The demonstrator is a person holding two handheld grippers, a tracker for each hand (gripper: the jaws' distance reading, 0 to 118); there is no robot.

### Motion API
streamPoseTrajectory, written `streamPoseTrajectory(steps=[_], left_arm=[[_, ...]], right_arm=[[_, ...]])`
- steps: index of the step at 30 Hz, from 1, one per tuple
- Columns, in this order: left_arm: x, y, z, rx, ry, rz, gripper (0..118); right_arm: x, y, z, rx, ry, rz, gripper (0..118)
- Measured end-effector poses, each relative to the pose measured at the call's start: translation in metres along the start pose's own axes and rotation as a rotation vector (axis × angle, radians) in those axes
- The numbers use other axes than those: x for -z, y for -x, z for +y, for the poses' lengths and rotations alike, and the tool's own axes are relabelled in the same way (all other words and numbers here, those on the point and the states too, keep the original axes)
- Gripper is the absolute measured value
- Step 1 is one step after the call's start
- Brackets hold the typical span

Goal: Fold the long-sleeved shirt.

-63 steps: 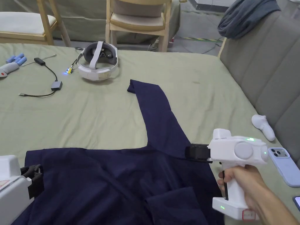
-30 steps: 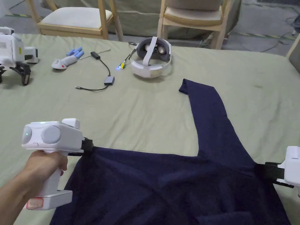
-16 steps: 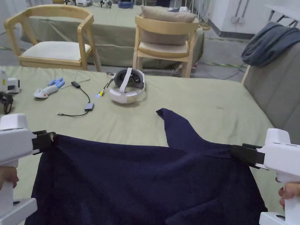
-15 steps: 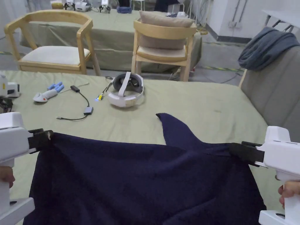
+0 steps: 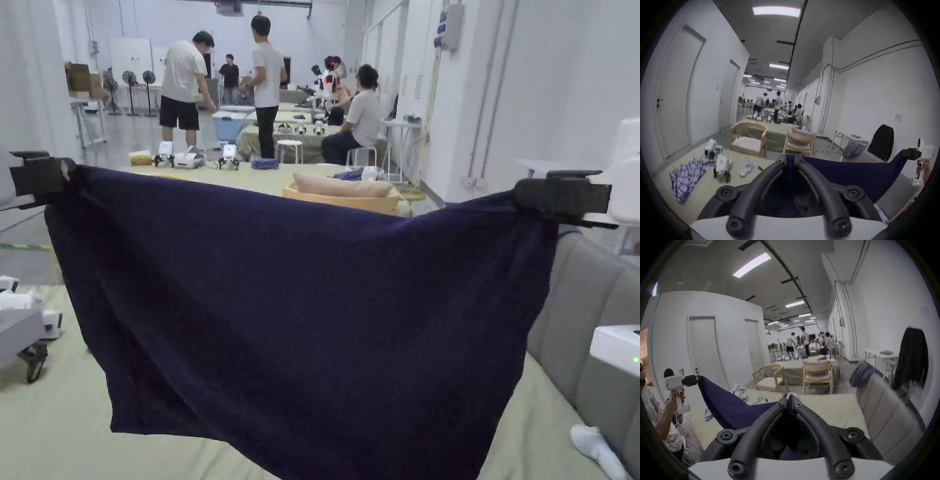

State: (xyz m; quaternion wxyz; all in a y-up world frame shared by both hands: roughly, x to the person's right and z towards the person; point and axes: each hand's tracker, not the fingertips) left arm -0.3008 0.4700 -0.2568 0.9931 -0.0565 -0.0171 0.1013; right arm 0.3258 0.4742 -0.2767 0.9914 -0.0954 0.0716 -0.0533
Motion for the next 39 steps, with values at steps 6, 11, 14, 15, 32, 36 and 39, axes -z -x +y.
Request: streamPoseTrajectory(steps=[6,11,14,15,32,36,39], left_arm=[[0.033,-0.014,0.083,-0.005,-0.051,0.033,7],[0.051,-0.022,0.138,0.01,-0.082,0.063,7],[0.064,-0.03,0.17,0.035,-0.121,0.08,7],[0.07,-0.025,0.182,0.032,-0.122,0.073,7],[0.203,-0.024,0.288,-0.082,-0.267,0.168,7],[0.226,-0.012,0.293,-0.051,-0.265,0.197,7],[0.225,-0.01,0.273,-0.045,-0.275,0.157,7]], right_arm=[[0.027,0.031,0.098,-0.041,-0.022,0.075,2],[0.04,0.049,0.162,-0.047,-0.056,0.074,2],[0.047,0.055,0.194,-0.036,-0.093,0.079,2],[0.049,0.058,0.204,-0.038,-0.101,0.075,2],[0.183,0.119,0.307,-0.154,-0.326,-0.099,2],[0.208,0.127,0.311,-0.146,-0.355,-0.104,2],[0.209,0.128,0.3,-0.143,-0.354,-0.091,2]])
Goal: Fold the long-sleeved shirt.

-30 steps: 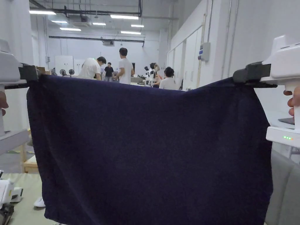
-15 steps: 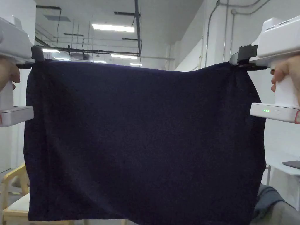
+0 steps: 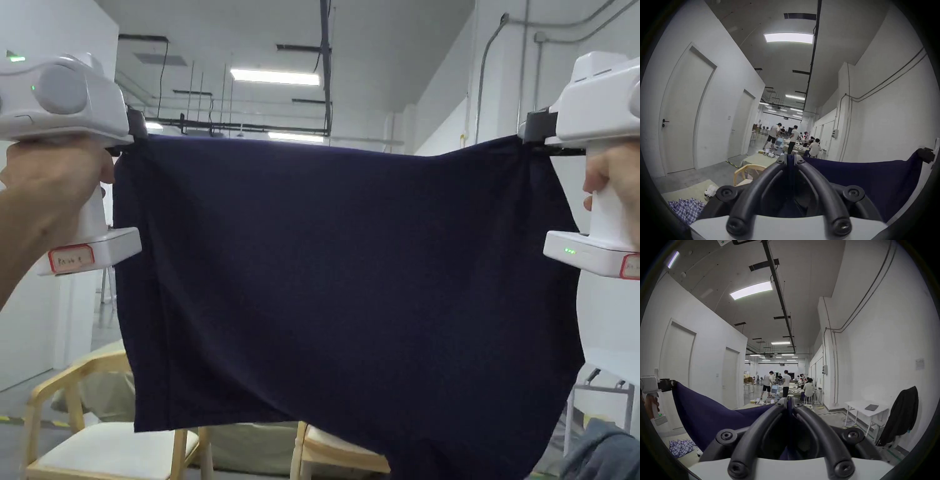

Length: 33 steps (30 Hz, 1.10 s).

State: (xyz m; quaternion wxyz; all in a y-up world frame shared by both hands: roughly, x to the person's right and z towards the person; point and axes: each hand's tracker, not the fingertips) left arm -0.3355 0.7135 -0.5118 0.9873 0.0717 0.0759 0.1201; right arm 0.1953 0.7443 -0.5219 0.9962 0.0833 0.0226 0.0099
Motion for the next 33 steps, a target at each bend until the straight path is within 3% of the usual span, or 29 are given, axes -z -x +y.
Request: streamPoseTrajectory(steps=[14,23,25,27,30,33], left_arm=[[-0.062,0.026,-0.133,0.028,0.236,-0.037,7],[-0.167,0.058,-0.246,0.118,0.44,-0.088,7],[-0.195,0.065,-0.265,0.099,0.46,-0.102,7],[-0.227,0.075,-0.284,0.088,0.476,-0.112,7],[-0.283,0.085,-0.312,0.059,0.531,-0.132,7],[-0.328,0.112,-0.345,0.075,0.576,-0.143,7]], right_arm=[[-0.041,-0.041,-0.15,0.056,0.259,0.112,2],[-0.156,-0.058,-0.249,0.009,0.419,0.149,2],[-0.184,-0.061,-0.267,-0.022,0.469,0.17,2],[-0.215,-0.065,-0.286,0.006,0.49,0.184,2],[-0.268,-0.071,-0.317,-0.011,0.52,0.2,2],[-0.332,-0.072,-0.351,-0.06,0.586,0.206,2]])
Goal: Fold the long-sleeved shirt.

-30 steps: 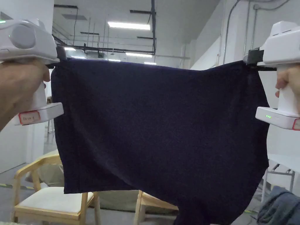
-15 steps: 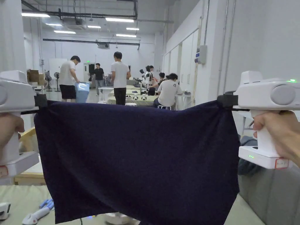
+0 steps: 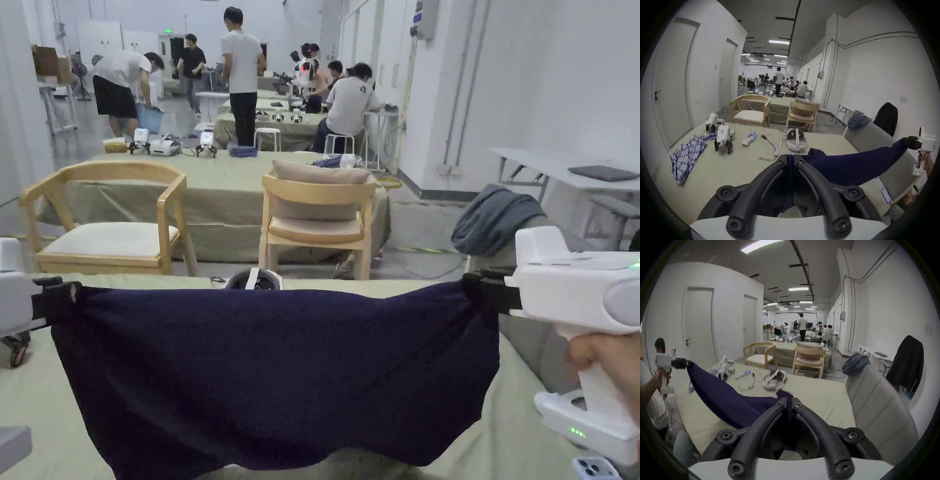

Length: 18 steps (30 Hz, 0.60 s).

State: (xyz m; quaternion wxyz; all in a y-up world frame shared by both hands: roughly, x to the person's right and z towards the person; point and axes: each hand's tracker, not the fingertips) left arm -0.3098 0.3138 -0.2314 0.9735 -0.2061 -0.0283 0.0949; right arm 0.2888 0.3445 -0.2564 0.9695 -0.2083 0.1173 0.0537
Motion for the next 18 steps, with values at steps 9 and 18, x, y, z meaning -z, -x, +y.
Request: streamPoseTrajectory(steps=[9,18], left_arm=[[-0.059,0.011,-0.152,0.073,0.276,-0.017,7],[-0.06,0.018,-0.279,0.12,0.688,0.028,8]], right_arm=[[-0.033,0.015,-0.181,0.063,0.294,0.092,2],[-0.026,0.036,-0.324,0.238,0.744,0.112,3]])
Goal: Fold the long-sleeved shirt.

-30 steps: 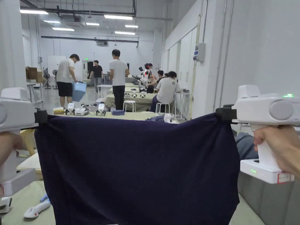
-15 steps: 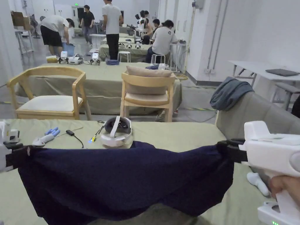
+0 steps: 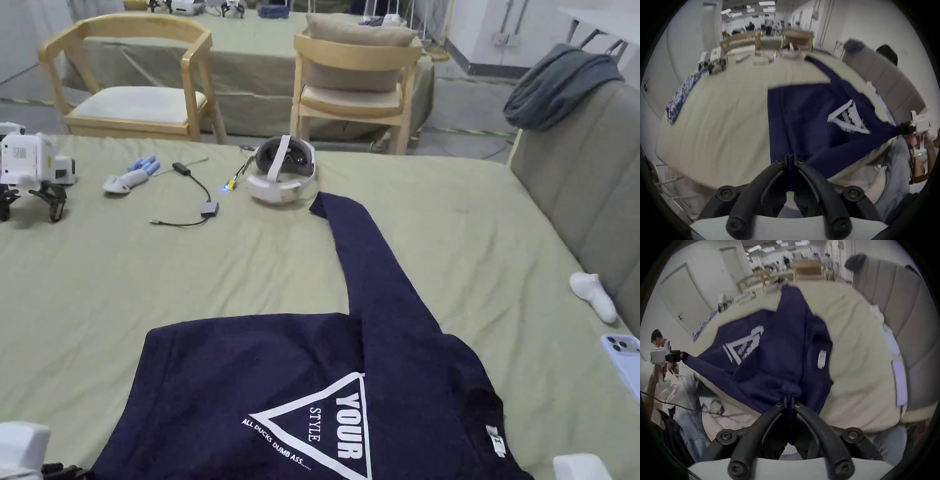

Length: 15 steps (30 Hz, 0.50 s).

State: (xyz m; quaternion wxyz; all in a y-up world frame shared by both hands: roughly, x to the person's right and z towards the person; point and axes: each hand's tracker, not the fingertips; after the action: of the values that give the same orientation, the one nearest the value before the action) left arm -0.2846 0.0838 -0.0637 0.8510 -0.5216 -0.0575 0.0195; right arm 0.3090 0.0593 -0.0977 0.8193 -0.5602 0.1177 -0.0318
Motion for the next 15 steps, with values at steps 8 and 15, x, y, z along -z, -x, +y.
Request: streamPoseTrajectory(steps=[8,15], left_arm=[[0.048,-0.007,-0.015,-0.006,0.115,0.055,8],[0.015,-0.001,-0.01,-0.106,0.017,0.03,95]], right_arm=[[0.052,0.006,-0.001,0.057,0.141,-0.053,4],[0.029,0.009,0.002,0.034,0.034,-0.159,111]])
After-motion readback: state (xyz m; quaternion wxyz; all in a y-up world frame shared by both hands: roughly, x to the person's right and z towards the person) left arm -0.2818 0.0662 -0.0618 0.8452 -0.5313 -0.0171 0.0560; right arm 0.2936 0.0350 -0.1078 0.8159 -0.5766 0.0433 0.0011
